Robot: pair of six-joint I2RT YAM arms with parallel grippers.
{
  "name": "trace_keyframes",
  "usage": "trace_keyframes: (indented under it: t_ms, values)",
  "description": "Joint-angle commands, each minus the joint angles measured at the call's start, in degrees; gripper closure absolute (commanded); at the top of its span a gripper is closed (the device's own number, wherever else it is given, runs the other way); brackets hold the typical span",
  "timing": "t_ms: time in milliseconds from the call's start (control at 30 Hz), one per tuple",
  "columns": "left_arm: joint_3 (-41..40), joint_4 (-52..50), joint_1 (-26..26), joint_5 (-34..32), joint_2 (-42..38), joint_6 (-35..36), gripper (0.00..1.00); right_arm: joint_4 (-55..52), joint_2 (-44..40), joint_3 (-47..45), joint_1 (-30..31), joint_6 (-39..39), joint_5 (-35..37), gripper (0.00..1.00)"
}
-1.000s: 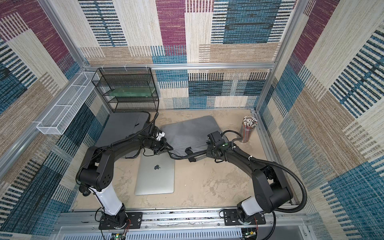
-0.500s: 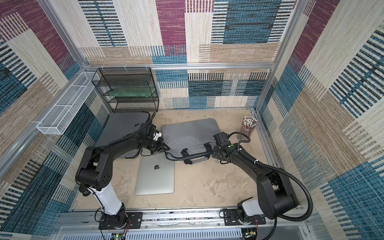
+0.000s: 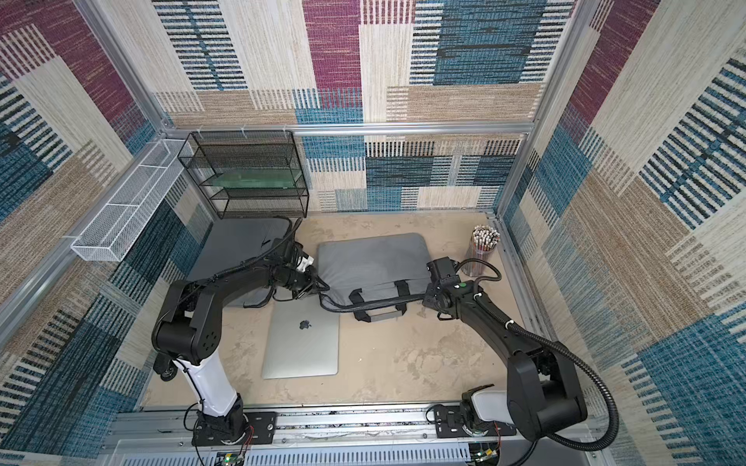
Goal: Open the zippered laptop bag and take out the laptop
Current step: Unzip the zipper on the zippered laptop bag.
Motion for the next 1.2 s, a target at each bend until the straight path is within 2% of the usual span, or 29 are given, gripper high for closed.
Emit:
trace_keyframes:
  t_ms: [0,133,267,367,467,667,900,967,1100,1167]
  values:
    - [1.23,8.15,0.53,-2.65,0.8,-1.85,0.72,-3.25,-0.7,-0.63,-0.46,2.1,6.18,1.0]
    - [2.69,12.48,-0.73,0.6,2.96,-4.3,0.6,-2.36,-0.97,-1.87,-0.46,3.72,4.83,1.0]
    - [5.53,12.94,-2.5,0.83,4.95,-4.71,0.46,-1.32,-1.28,-2.92,-0.22,5.17,2.26,1.0]
    - [6.13,12.83,-3.38,-1.76,4.41,-4.52,0.39,-1.45,-1.92,-3.42,0.79,6.64,1.23,1.0]
    - [6.81,9.89,-4.67,-7.45,2.09,-1.39,0.35,-2.09,-2.83,-3.69,2.34,8.53,0.99,1.0]
    - [8.67,4.87,-10.25,-13.99,-1.42,8.48,0.33,-2.25,-3.78,-5.44,5.72,12.49,-0.24,1.0]
    - [8.54,5.16,-17.93,-13.59,-1.76,18.21,0.31,-3.71,-6.04,-5.02,5.72,13.05,-0.11,1.0]
    - [7.36,6.65,-20.86,-12.05,-2.48,24.55,0.25,-4.26,-6.33,-4.29,5.52,12.76,-0.1,1.0]
    - [3.43,9.01,-29.07,-20.53,-4.97,39.2,0.2,-4.45,-6.68,-3.05,5.26,12.43,-0.51,1.0]
    - [1.53,11.66,-31.52,-23.54,-5.56,43.25,0.2,-4.31,-6.69,-2.58,5.1,12.19,-1.04,1.0]
